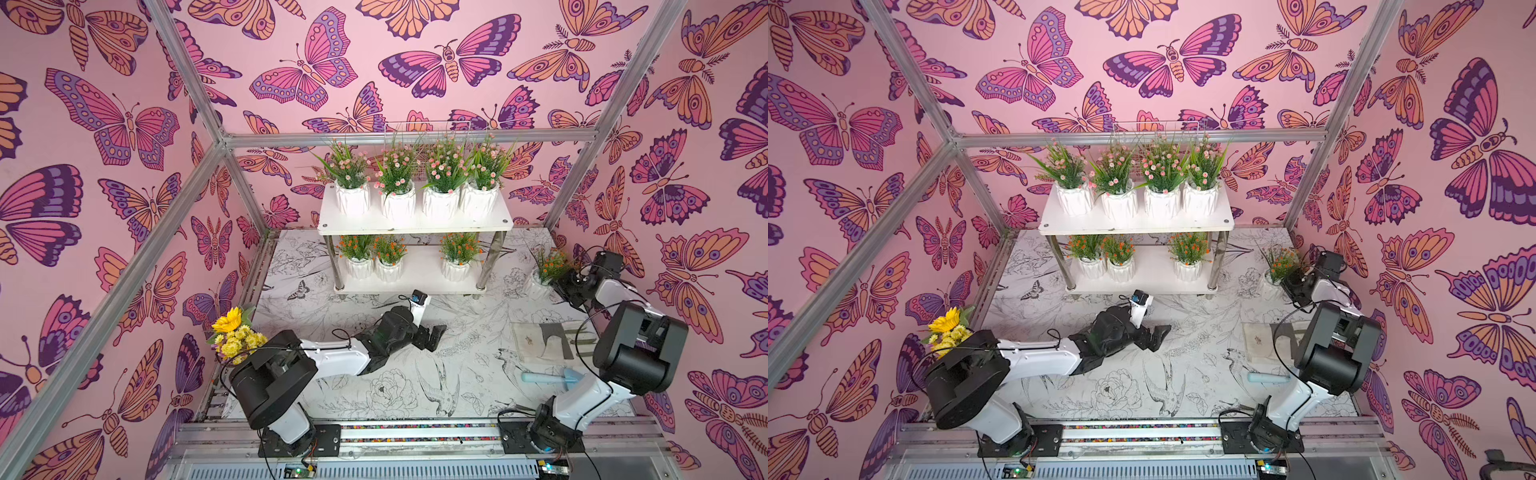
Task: Place the baby's breath potted plants on the rack by color
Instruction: Pick up the baby's breath potted plant from the center of the board.
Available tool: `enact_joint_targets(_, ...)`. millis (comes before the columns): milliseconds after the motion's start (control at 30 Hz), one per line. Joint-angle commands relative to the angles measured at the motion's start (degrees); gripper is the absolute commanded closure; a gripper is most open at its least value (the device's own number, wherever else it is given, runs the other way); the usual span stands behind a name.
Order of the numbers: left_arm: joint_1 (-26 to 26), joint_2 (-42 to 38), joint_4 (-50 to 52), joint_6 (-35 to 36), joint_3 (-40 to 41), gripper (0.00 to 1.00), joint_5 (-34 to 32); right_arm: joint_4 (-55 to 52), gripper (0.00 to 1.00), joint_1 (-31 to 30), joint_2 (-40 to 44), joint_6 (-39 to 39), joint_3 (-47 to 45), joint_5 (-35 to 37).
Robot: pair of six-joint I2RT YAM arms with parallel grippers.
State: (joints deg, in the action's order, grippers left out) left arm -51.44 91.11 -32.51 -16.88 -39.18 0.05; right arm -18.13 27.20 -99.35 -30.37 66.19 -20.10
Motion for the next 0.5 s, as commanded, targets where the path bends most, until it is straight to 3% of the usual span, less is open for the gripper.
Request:
enact_joint_targets(0, -0.3, 1.24, 0.01, -0.38, -0.9, 0.0, 0.38, -2.28, 0.79, -0.92, -1.34, 1.35, 1.95, 1.91)
enact_joint_targets(467, -0.31, 1.85, -0.05, -0.61, -1.08, 0.0, 0.56, -6.5, 0.8, -2.93, -4.55, 2.84, 5.66, 7.83)
